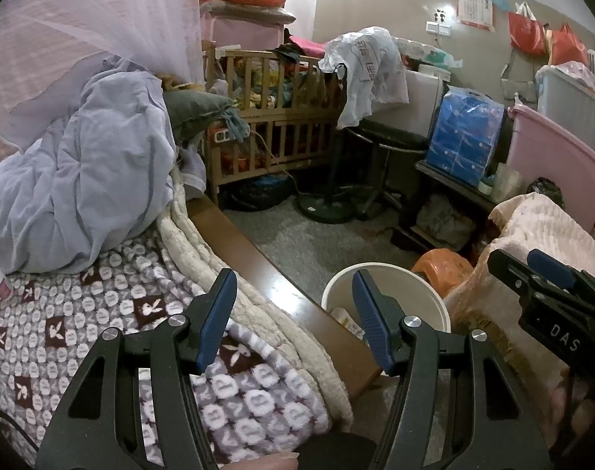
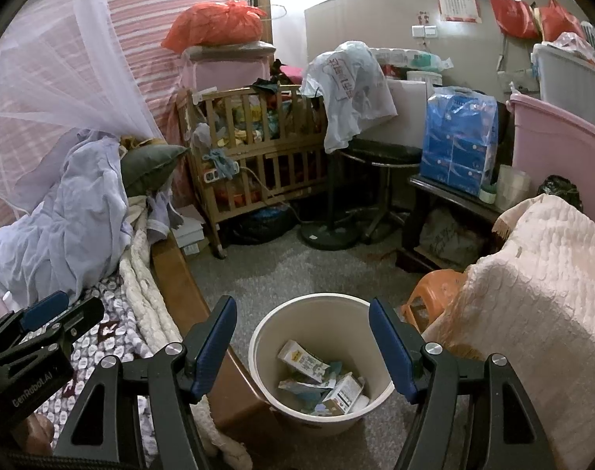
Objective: Collect trash
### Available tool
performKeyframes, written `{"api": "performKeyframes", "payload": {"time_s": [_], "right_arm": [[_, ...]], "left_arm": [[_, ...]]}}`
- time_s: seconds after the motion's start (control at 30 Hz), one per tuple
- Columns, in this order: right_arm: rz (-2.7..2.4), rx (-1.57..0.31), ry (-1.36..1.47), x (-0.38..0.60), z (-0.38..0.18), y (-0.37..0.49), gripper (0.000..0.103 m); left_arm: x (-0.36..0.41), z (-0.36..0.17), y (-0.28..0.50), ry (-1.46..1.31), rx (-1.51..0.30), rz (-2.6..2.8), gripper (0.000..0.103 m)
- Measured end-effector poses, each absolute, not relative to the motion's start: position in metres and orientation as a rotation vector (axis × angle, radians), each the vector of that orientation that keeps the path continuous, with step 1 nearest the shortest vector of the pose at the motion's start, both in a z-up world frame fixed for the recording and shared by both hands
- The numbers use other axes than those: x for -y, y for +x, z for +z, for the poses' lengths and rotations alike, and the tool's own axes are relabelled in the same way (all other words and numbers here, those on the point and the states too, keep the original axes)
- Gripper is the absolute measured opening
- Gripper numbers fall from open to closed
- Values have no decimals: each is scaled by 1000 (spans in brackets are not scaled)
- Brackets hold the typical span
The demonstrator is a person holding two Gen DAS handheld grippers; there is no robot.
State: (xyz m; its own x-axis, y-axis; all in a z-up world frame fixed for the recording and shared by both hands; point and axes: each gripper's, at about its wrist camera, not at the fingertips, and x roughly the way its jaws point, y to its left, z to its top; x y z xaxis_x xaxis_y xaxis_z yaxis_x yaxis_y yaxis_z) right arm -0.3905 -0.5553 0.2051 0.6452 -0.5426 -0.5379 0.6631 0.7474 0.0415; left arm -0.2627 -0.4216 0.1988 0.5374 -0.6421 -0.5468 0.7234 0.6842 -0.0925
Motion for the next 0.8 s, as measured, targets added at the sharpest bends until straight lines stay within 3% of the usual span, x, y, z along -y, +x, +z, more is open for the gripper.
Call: {"api": "performKeyframes", "payload": {"time_s": [0.8], "right_arm": [[-695, -541, 251, 554, 197, -394, 68]], "left_arm": [[422, 188, -261, 148, -605, -821, 60]]}}
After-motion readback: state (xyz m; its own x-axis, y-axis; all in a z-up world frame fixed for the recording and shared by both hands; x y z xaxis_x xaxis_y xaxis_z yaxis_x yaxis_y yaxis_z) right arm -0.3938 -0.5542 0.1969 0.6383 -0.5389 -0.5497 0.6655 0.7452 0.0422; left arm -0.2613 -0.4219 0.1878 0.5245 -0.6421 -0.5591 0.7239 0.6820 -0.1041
